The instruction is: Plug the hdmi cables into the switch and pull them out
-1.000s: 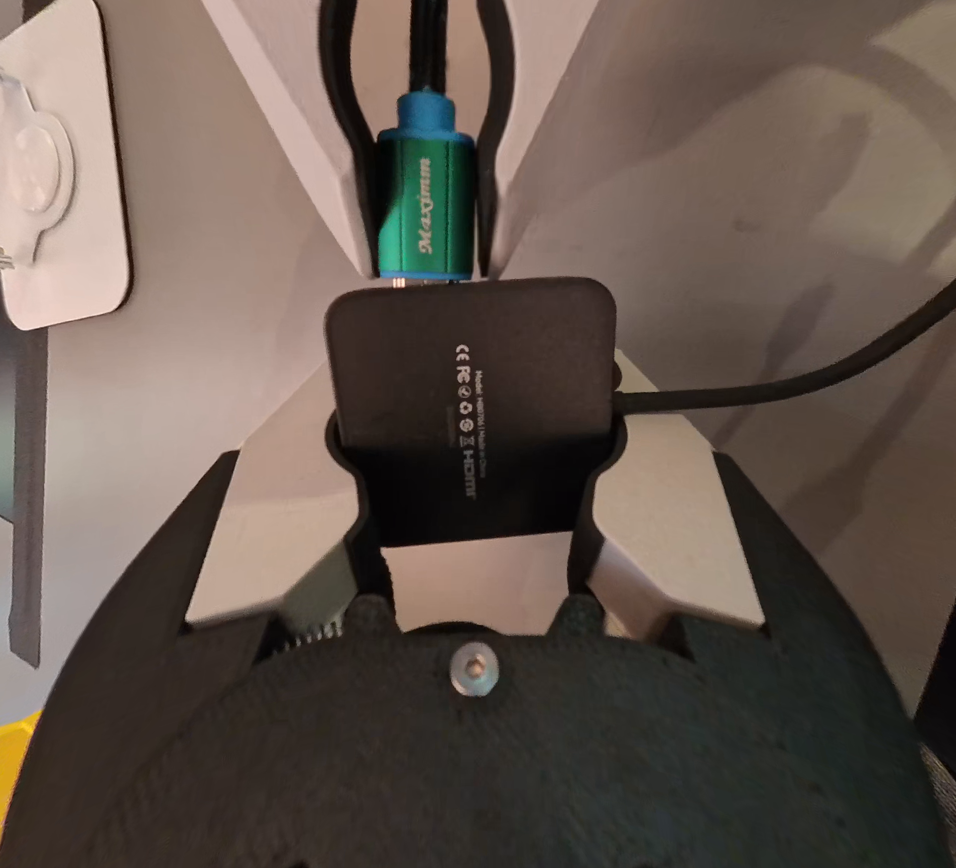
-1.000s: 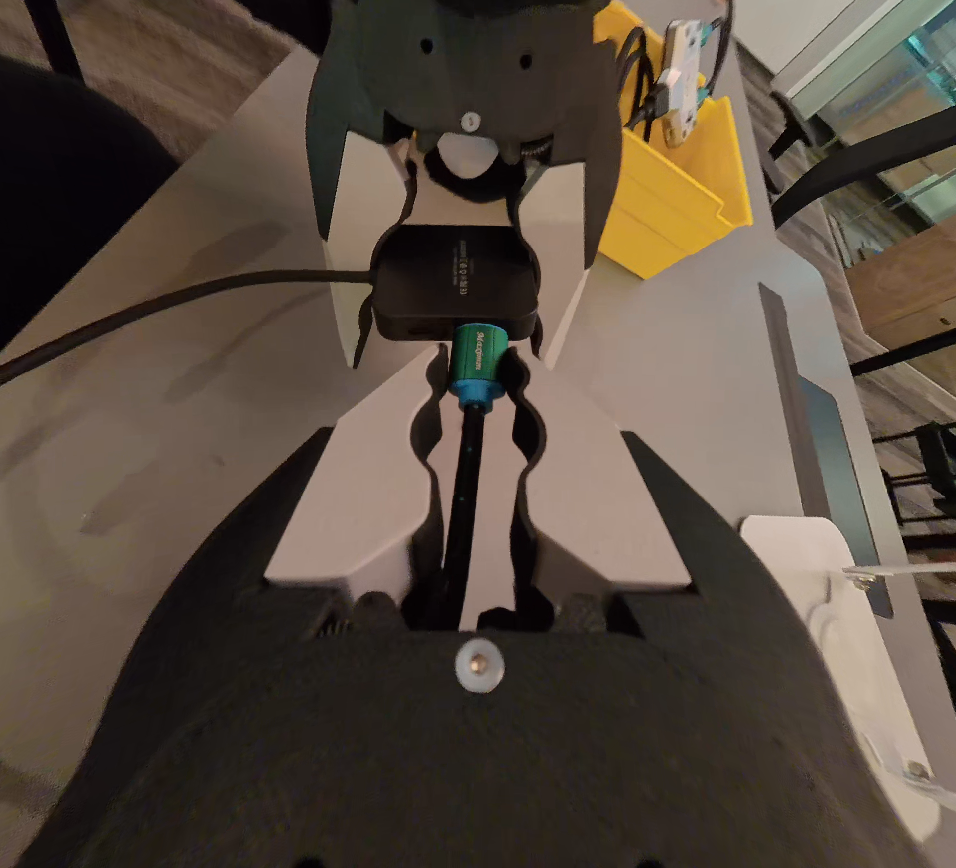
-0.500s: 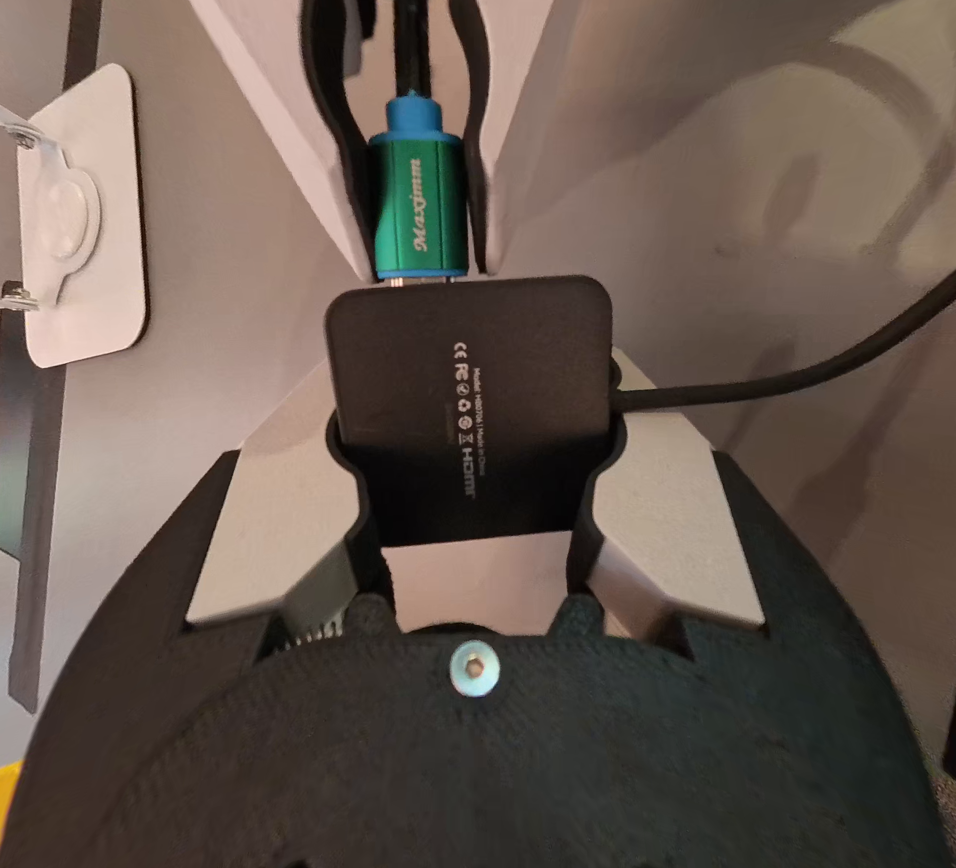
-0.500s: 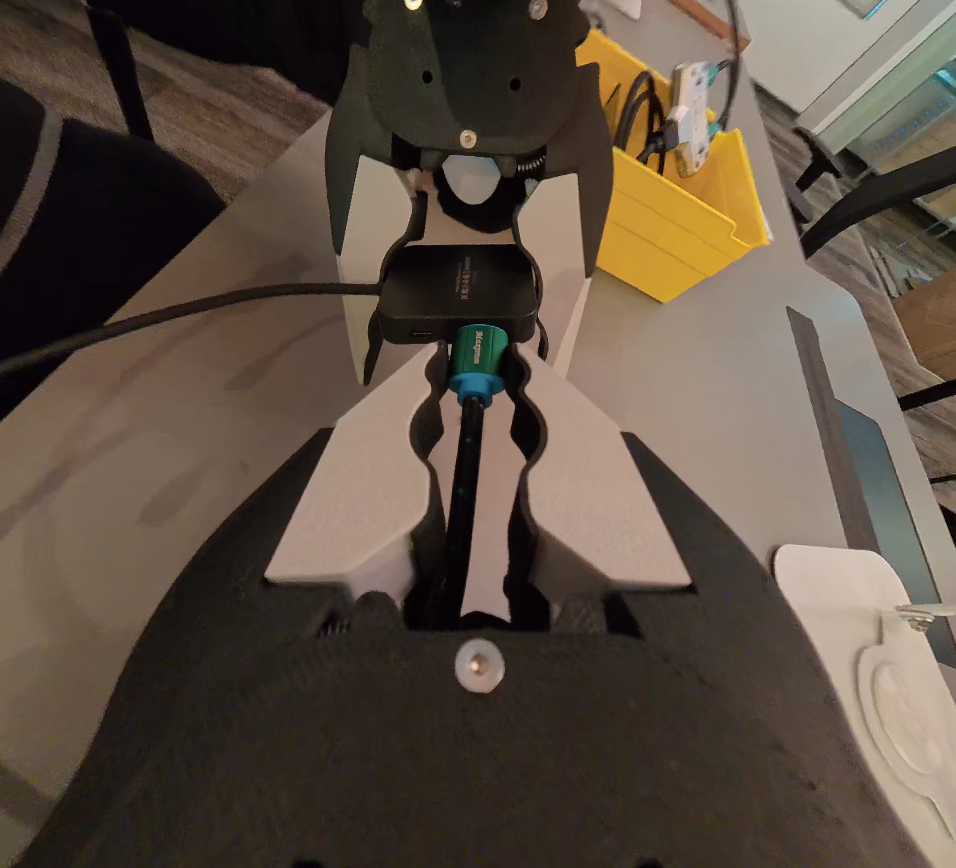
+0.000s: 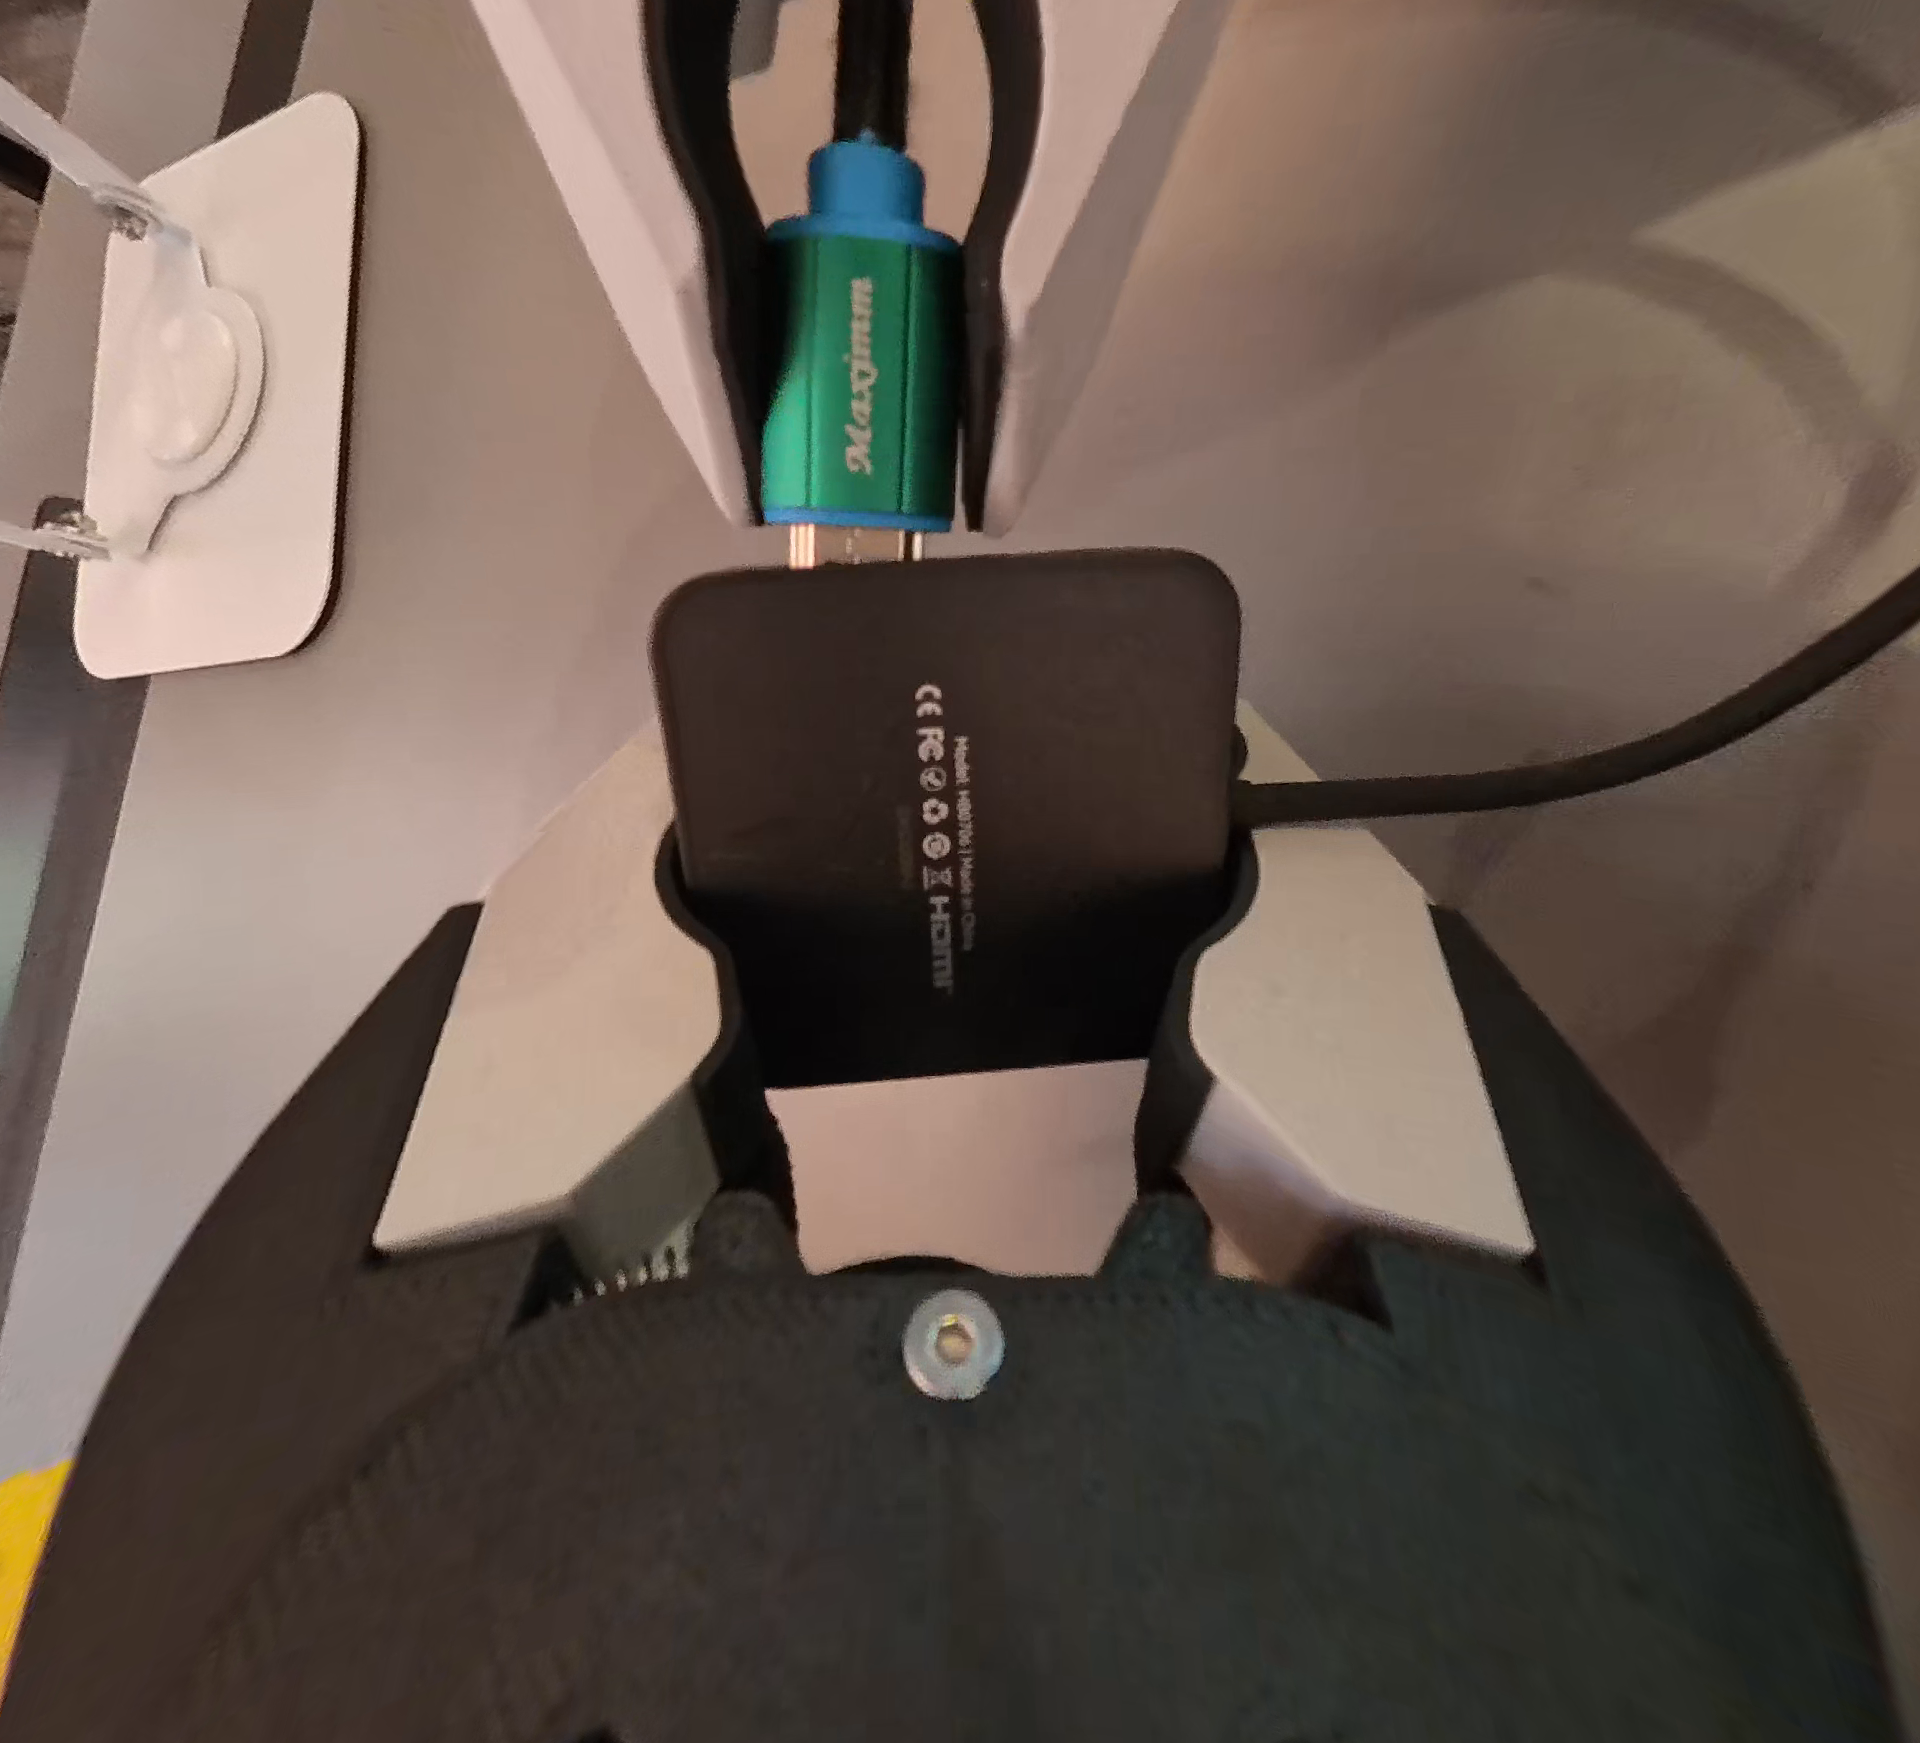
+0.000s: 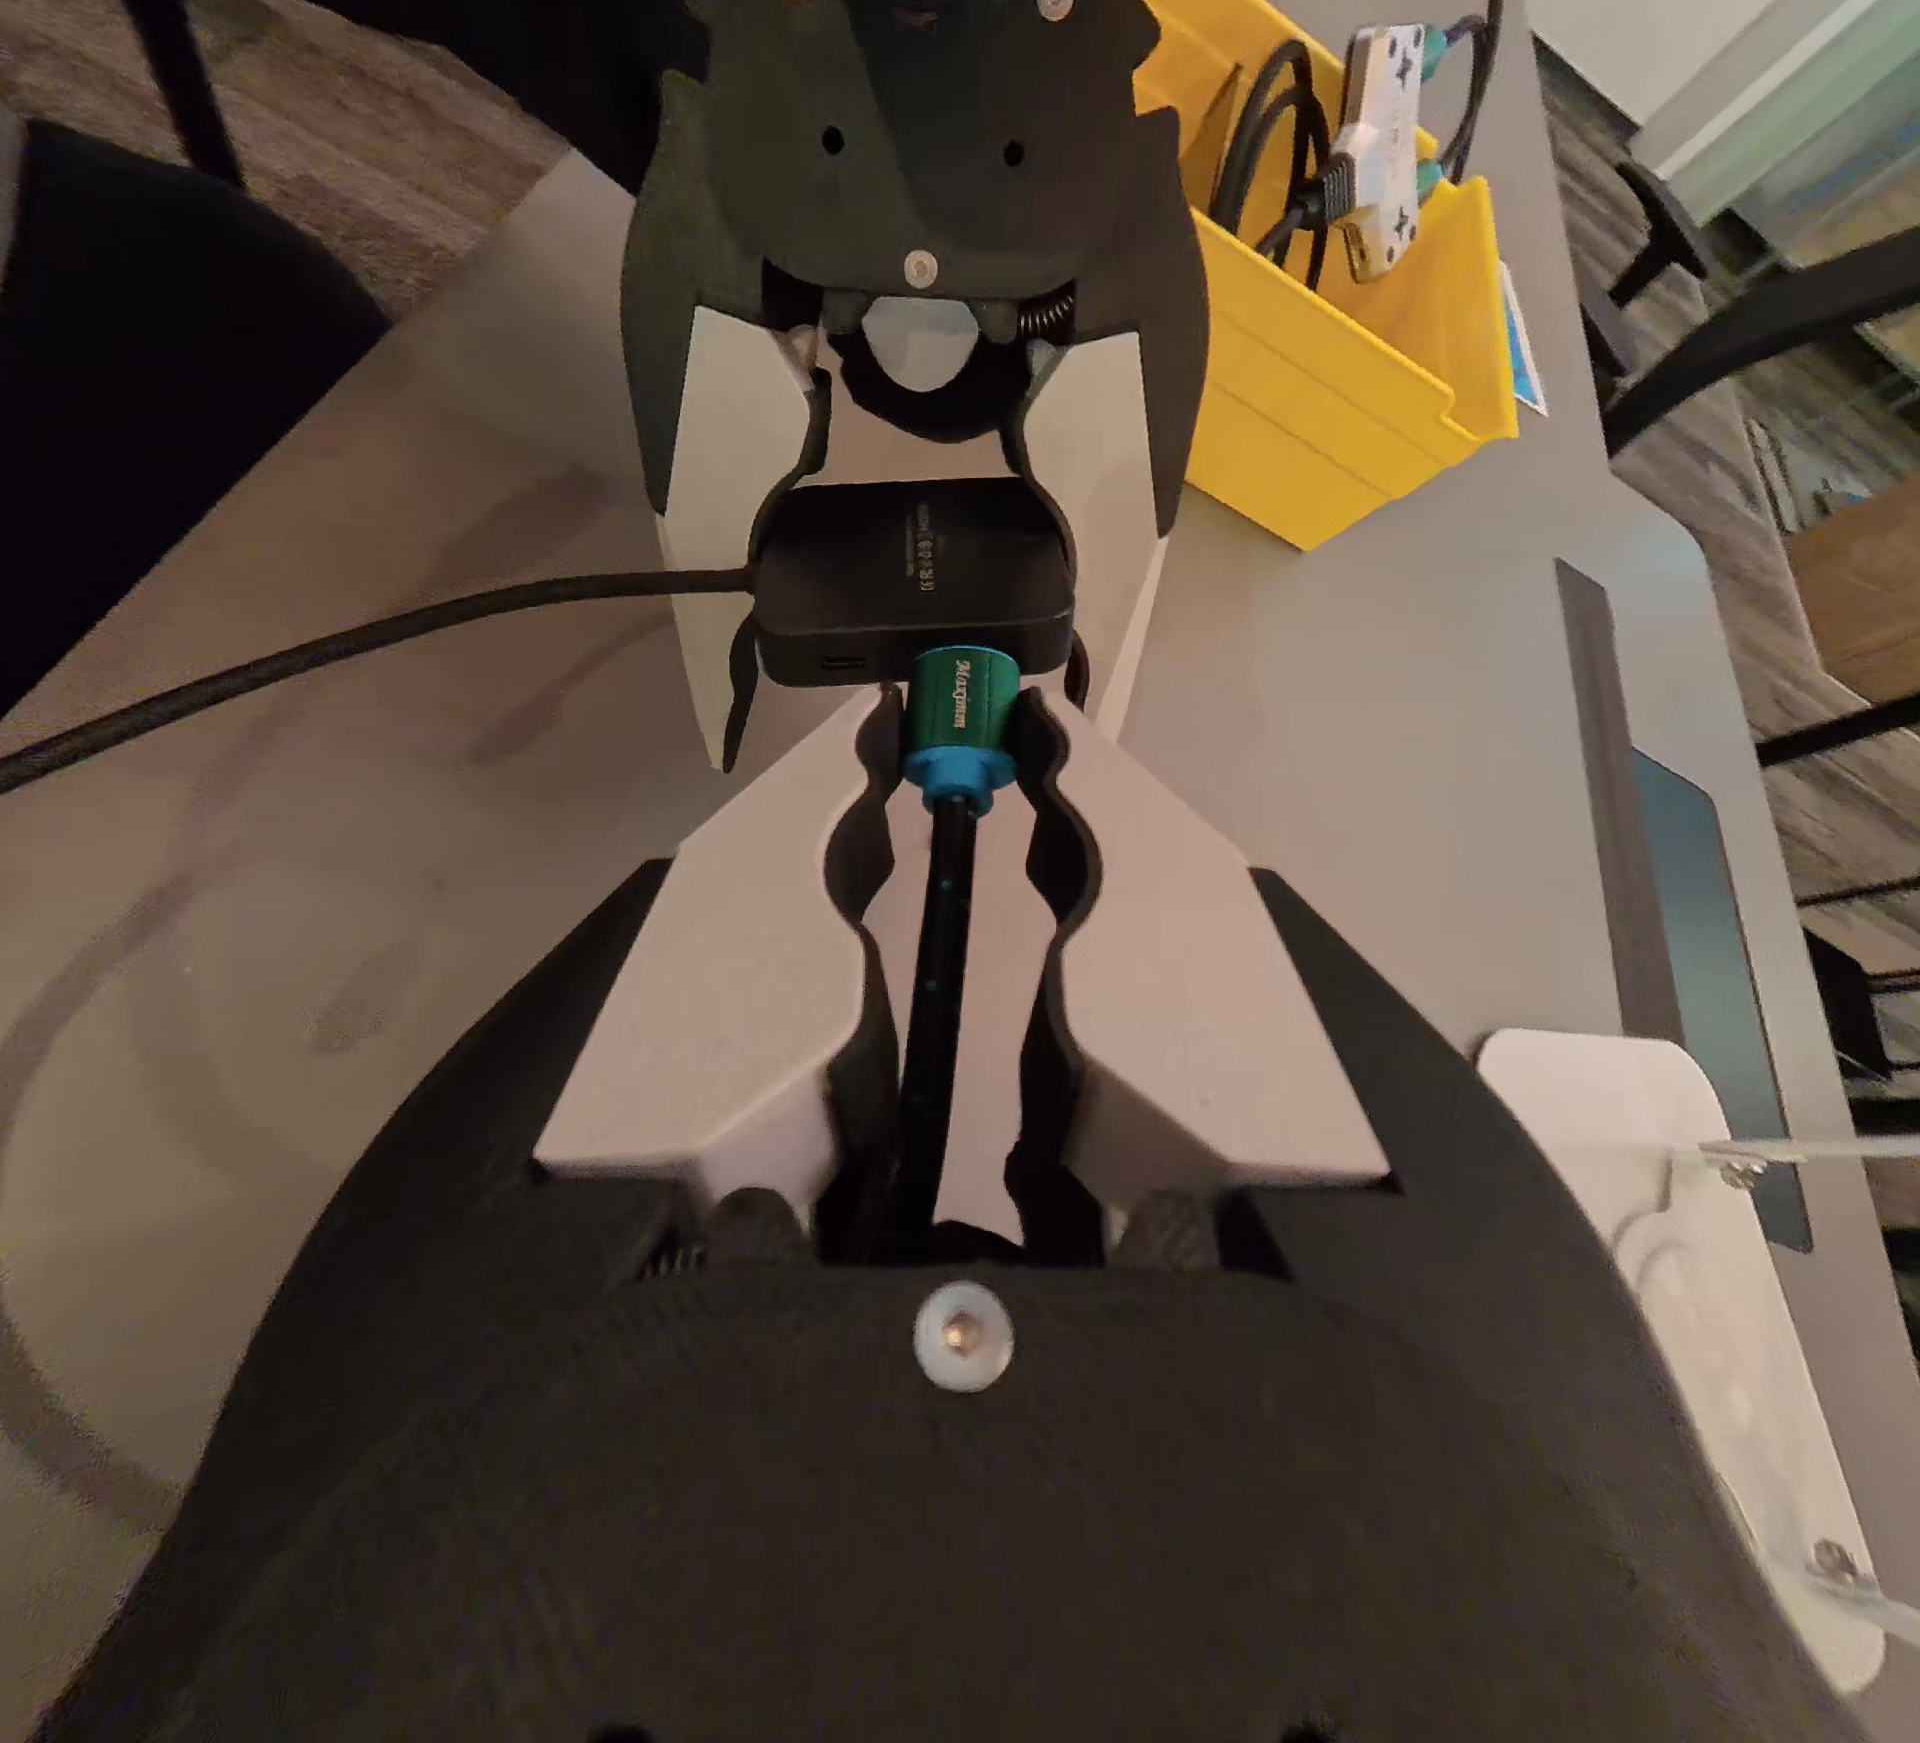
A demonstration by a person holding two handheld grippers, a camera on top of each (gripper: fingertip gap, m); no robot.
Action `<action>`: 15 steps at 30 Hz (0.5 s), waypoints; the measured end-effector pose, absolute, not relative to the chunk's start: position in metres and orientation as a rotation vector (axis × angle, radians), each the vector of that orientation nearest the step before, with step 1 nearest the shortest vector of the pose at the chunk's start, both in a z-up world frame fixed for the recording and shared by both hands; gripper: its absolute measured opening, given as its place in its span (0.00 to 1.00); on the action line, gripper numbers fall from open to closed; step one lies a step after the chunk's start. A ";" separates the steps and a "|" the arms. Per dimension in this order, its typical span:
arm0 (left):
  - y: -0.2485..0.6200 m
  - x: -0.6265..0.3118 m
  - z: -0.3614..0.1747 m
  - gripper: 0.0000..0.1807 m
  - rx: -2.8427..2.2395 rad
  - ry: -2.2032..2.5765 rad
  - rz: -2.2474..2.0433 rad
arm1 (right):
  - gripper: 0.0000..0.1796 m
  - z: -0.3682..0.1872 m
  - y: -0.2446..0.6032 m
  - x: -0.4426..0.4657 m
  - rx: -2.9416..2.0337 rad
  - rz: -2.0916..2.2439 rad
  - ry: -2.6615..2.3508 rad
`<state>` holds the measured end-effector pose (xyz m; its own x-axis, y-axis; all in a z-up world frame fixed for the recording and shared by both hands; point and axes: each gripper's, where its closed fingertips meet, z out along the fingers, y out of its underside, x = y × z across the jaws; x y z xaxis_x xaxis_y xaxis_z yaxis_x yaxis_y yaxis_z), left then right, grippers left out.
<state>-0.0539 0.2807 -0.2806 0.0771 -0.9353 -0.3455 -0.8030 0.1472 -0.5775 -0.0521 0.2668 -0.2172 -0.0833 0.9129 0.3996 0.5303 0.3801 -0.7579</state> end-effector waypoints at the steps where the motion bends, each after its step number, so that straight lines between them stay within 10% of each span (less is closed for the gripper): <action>1: 0.281 -0.055 -0.283 0.50 -1.678 1.751 -0.234 | 0.11 -0.219 0.267 -0.052 -1.280 0.518 -1.746; 15: 0.290 -0.070 -0.282 0.50 -1.685 1.754 -0.146 | 0.11 -0.189 0.288 -0.003 -1.346 0.521 -1.706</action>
